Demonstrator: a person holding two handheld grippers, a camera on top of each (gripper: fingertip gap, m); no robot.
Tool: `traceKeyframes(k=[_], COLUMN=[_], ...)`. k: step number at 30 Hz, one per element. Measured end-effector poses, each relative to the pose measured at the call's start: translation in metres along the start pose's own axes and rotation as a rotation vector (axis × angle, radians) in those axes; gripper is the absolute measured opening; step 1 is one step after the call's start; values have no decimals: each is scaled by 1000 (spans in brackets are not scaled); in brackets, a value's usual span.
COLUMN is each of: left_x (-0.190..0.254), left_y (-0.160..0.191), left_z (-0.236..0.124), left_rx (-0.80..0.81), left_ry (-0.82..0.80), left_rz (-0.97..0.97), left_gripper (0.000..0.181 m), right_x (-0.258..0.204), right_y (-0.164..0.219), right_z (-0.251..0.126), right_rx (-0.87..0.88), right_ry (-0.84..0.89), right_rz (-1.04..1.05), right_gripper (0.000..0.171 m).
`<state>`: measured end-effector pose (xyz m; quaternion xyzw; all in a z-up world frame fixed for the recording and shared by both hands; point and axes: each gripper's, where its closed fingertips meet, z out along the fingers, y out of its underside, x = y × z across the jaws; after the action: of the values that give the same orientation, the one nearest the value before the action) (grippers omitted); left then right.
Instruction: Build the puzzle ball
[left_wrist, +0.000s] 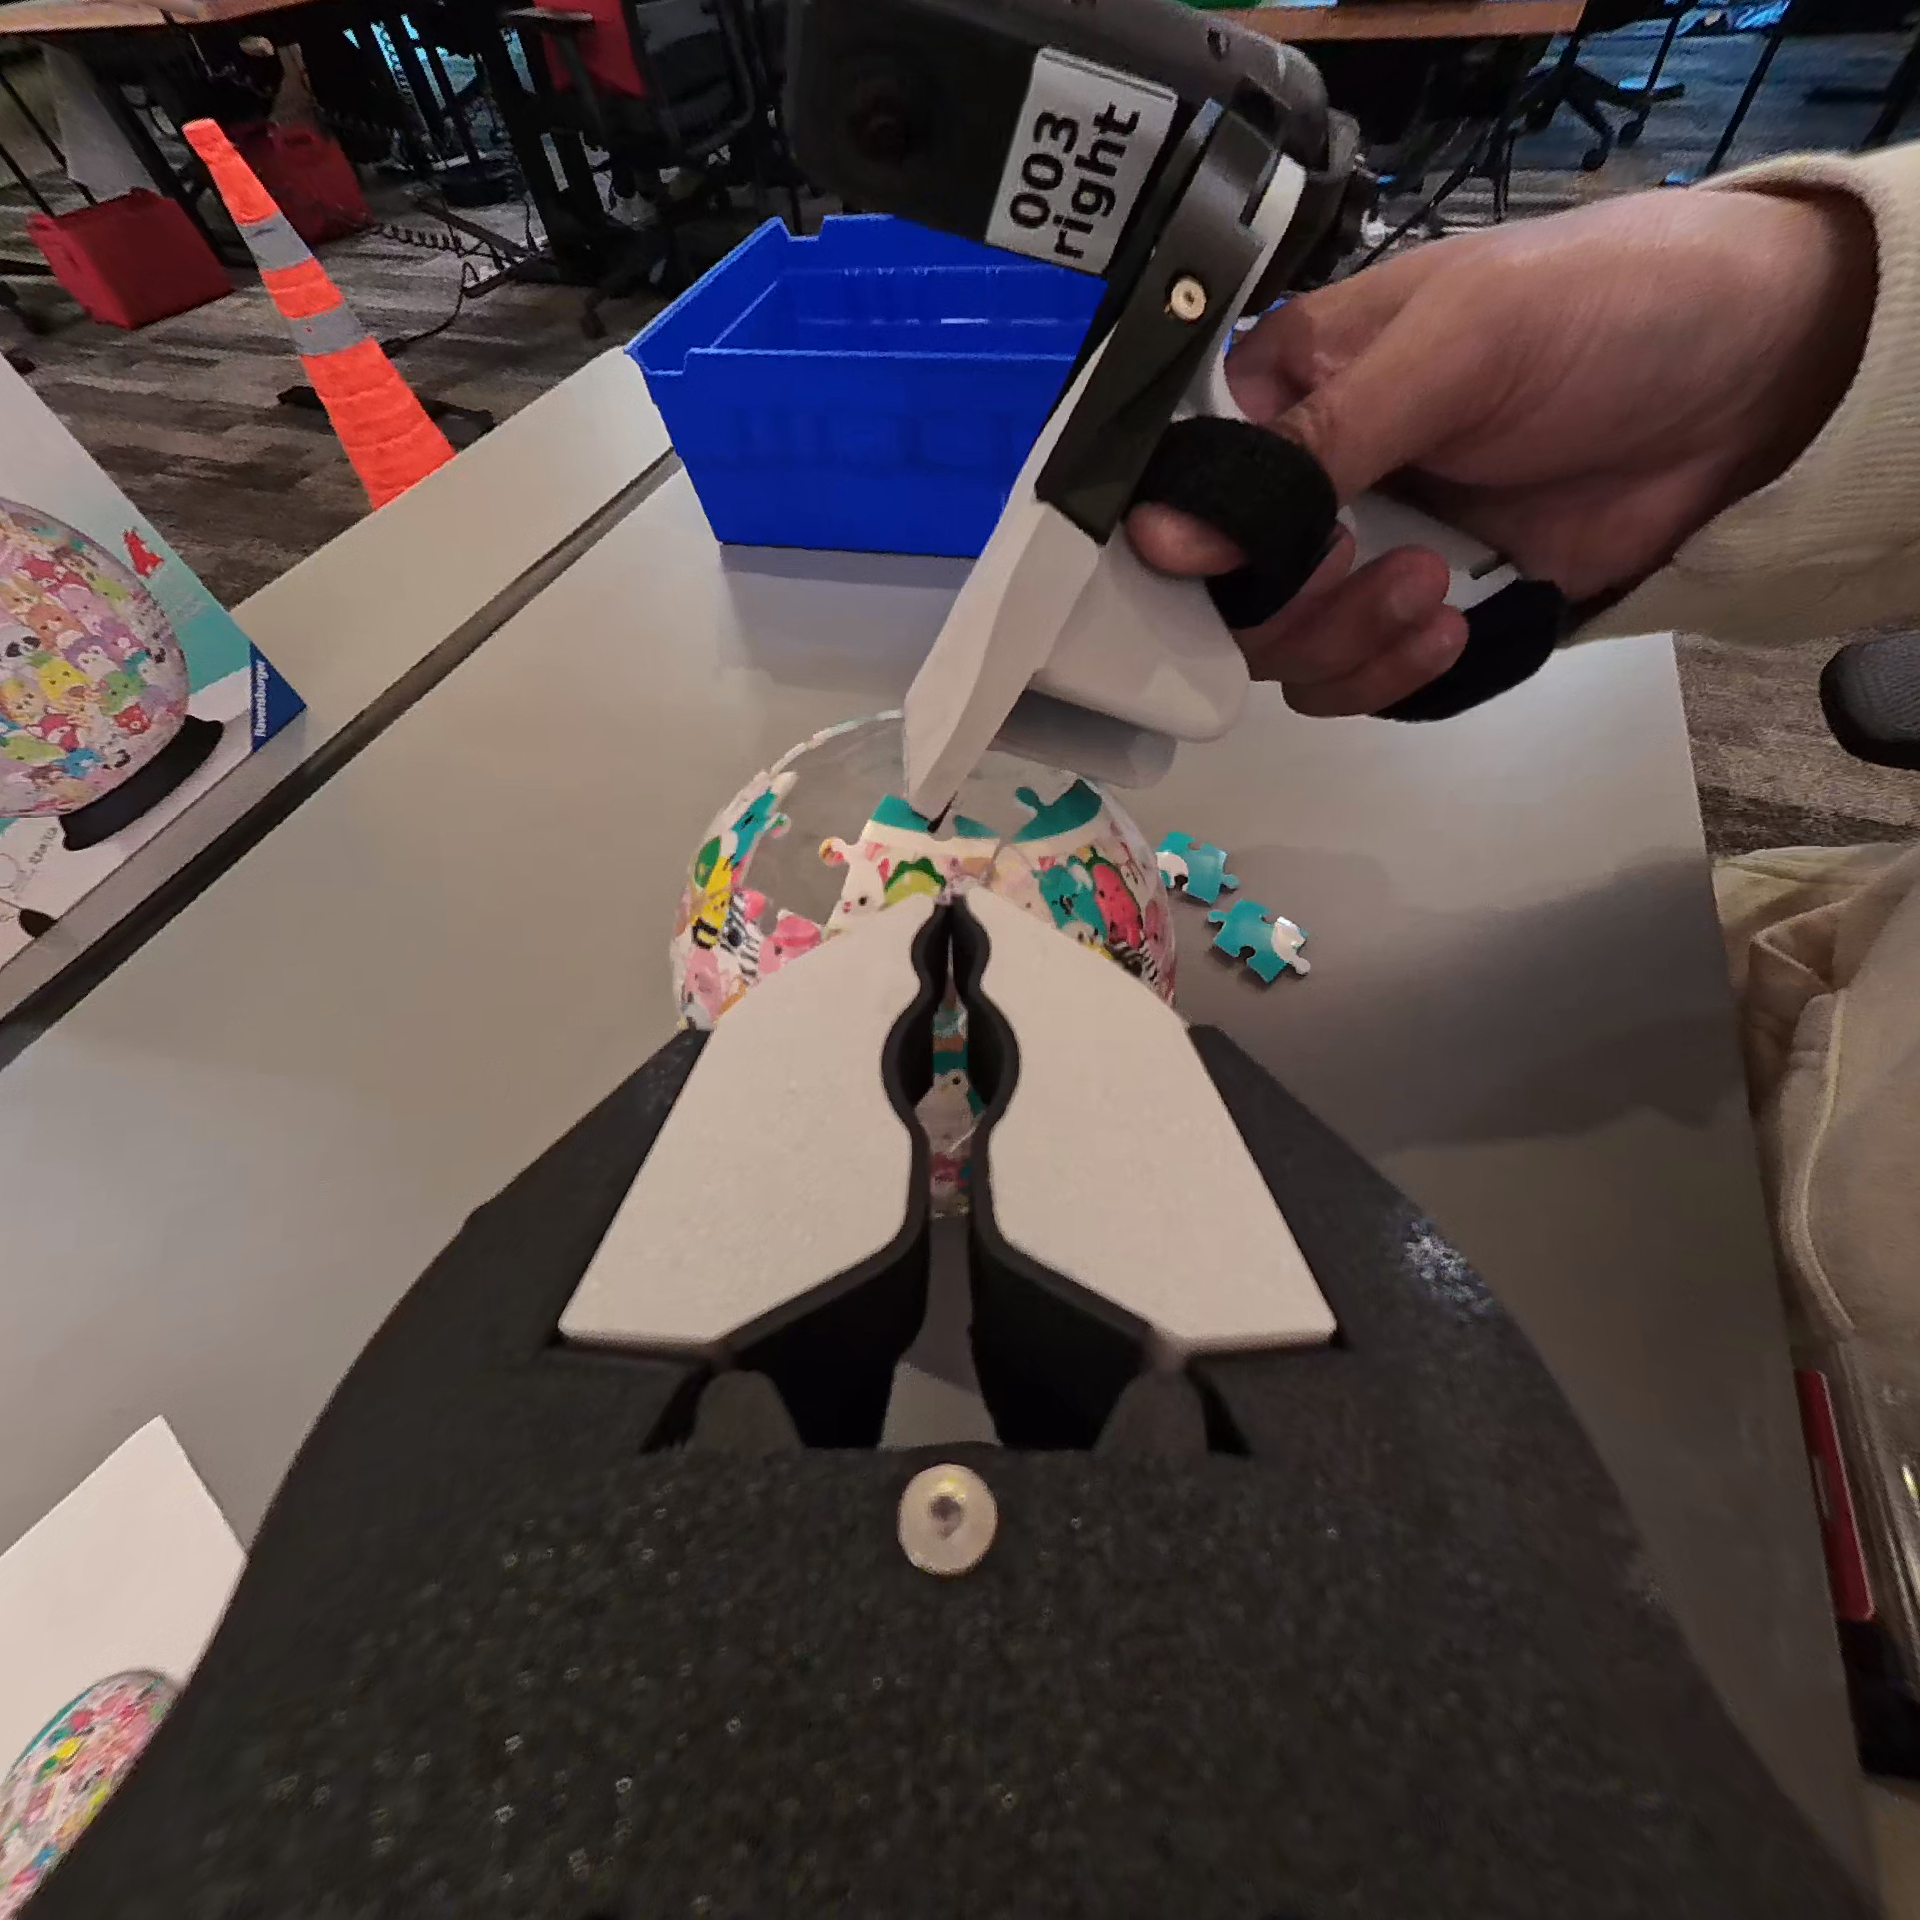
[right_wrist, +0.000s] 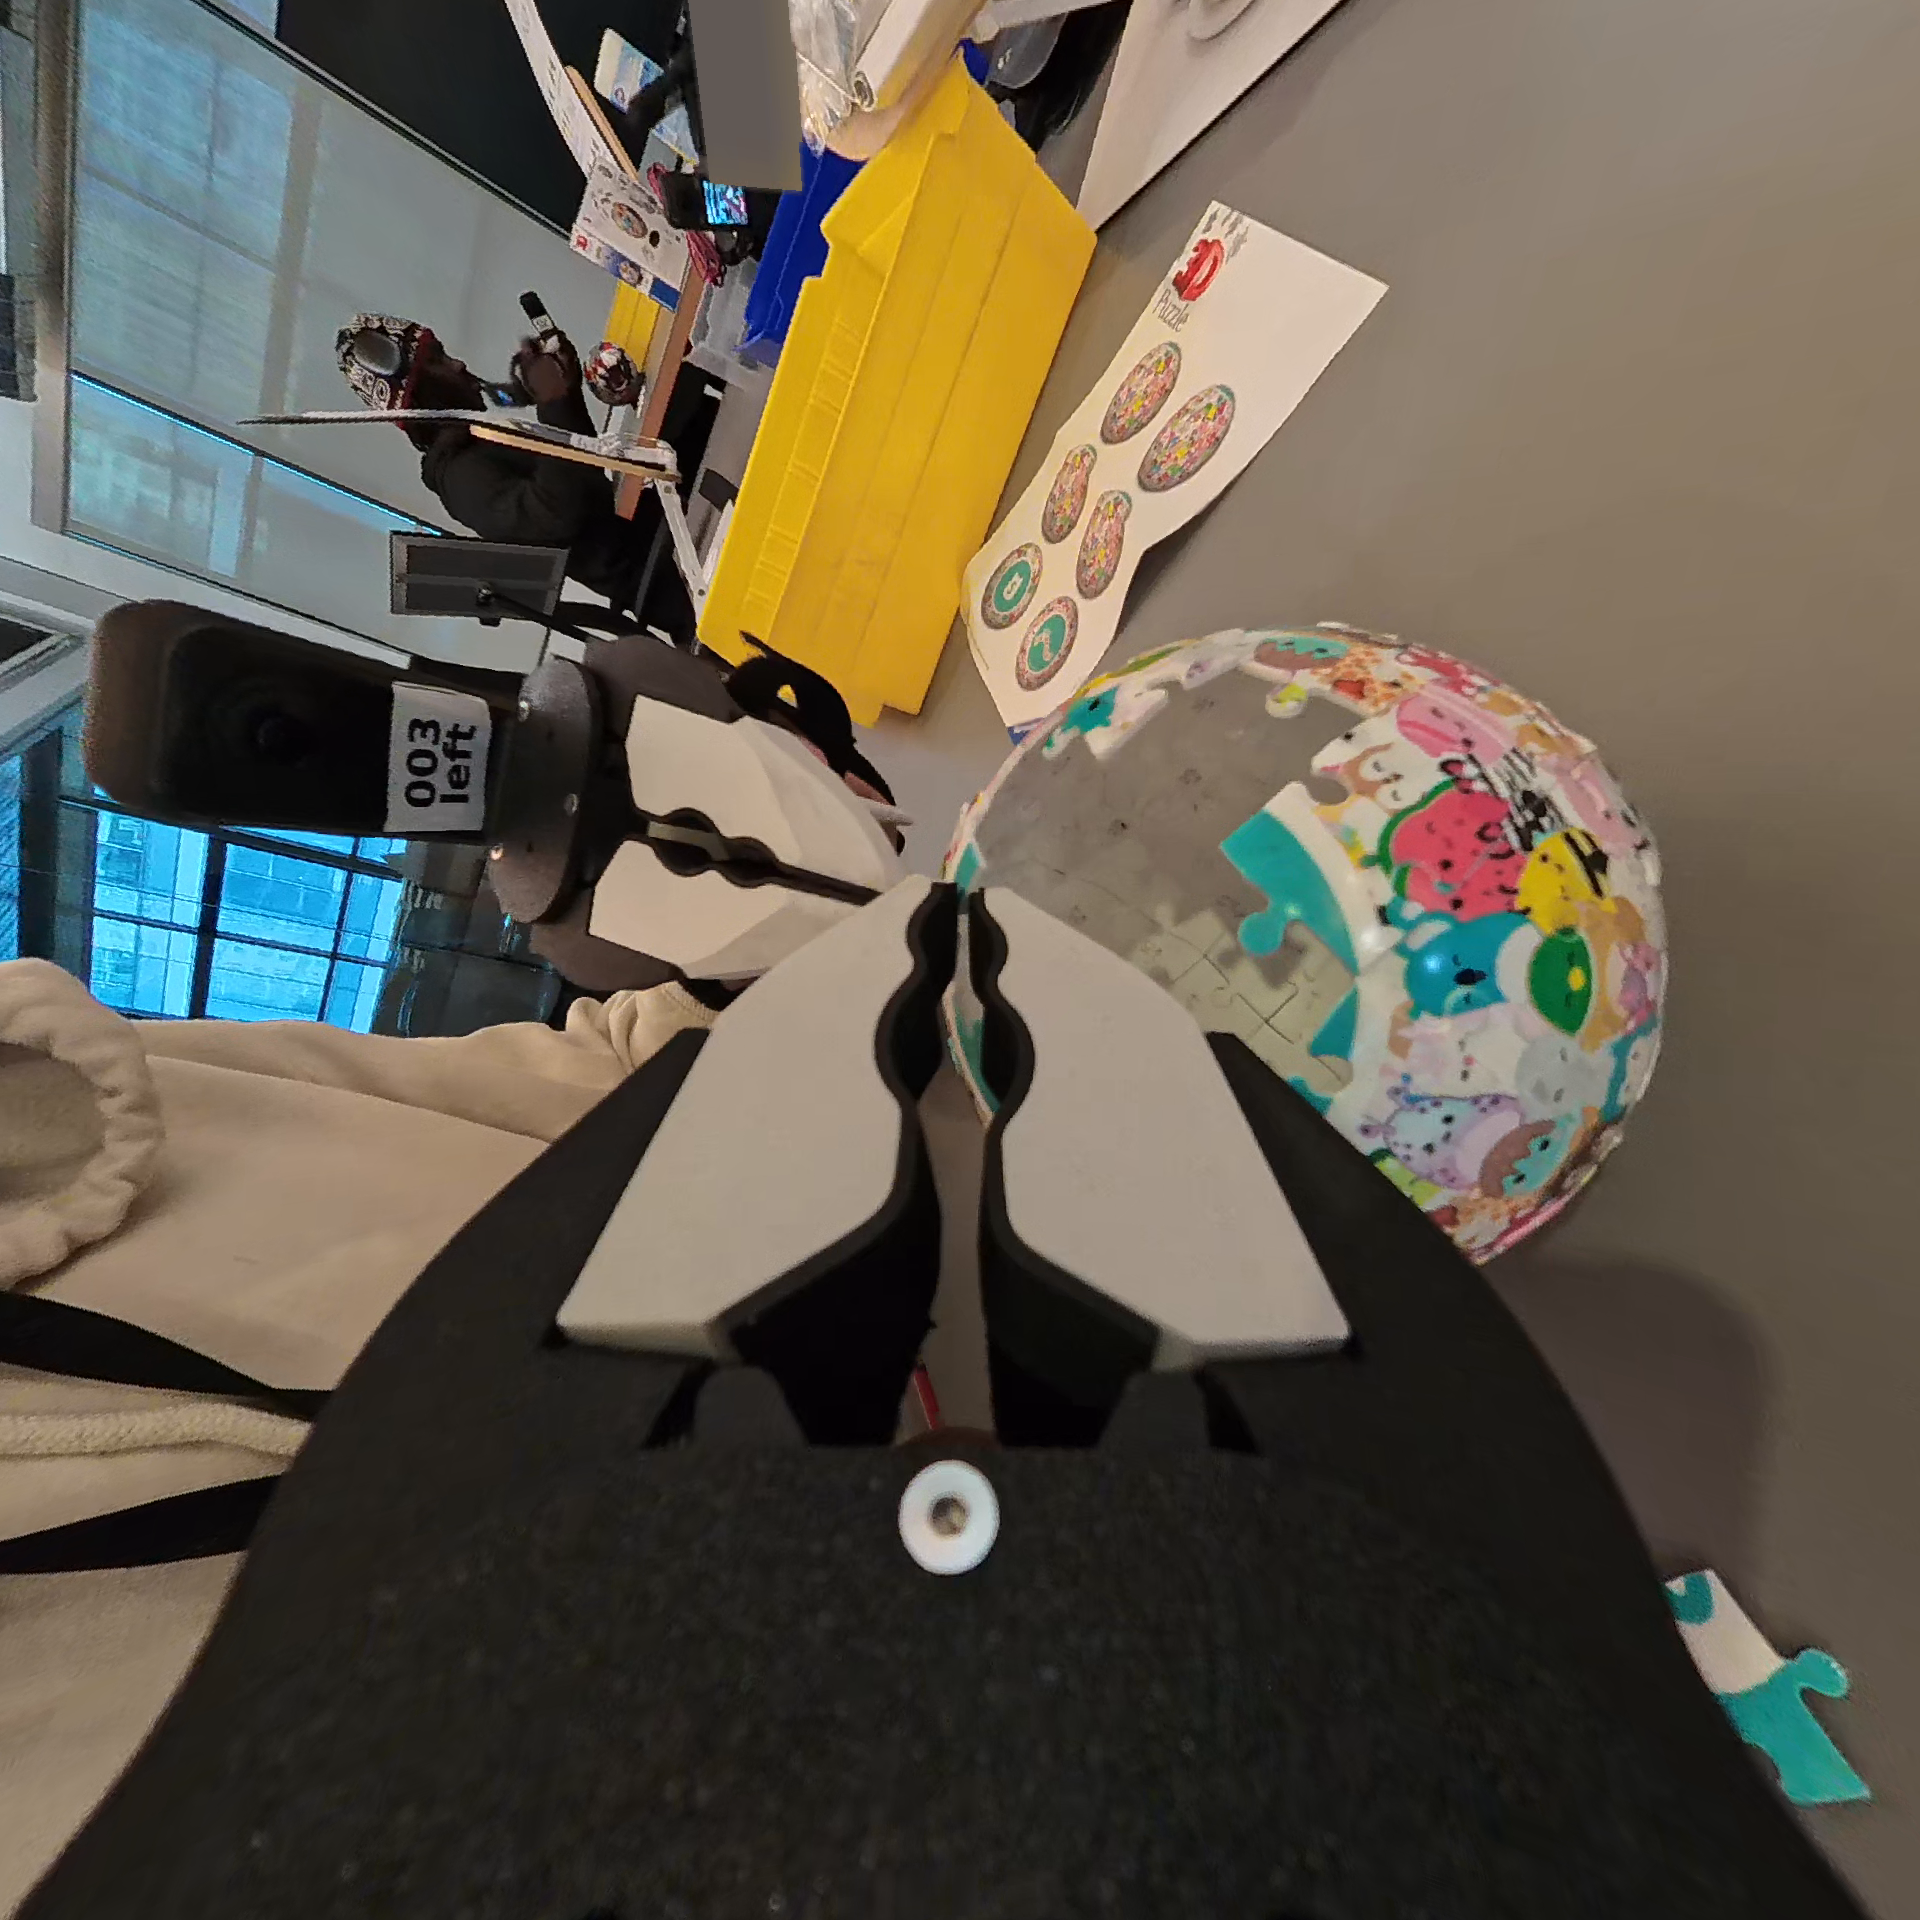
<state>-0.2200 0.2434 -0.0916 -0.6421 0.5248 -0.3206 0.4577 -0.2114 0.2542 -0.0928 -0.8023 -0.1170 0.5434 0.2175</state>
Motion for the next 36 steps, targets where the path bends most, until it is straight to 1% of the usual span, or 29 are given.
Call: traceKeyframes(k=[3, 11, 22, 28, 36], left_x=[-1, 1, -2, -3, -2], left_y=[4, 2, 4, 5, 4], left_z=[3, 0, 3, 2, 2], left_rx=[-16, -12, -14, -18, -16], left_ry=[3, -4, 10, 9, 6], left_rz=[-6, 11, -27, -35, -28], left_gripper=[0, 0, 0, 0, 0], right_x=[0, -1, 0, 2, 1], right_y=[-1, -1, -4, -2, -2], right_z=[0, 1, 1, 1, 2], right_rx=[4, 27, 52, 16, 16], right_ry=[-7, -22, -19, 31, 47], right_rz=[1, 12, 37, -38, -58], right_gripper=[2, 2, 2, 3, 2])
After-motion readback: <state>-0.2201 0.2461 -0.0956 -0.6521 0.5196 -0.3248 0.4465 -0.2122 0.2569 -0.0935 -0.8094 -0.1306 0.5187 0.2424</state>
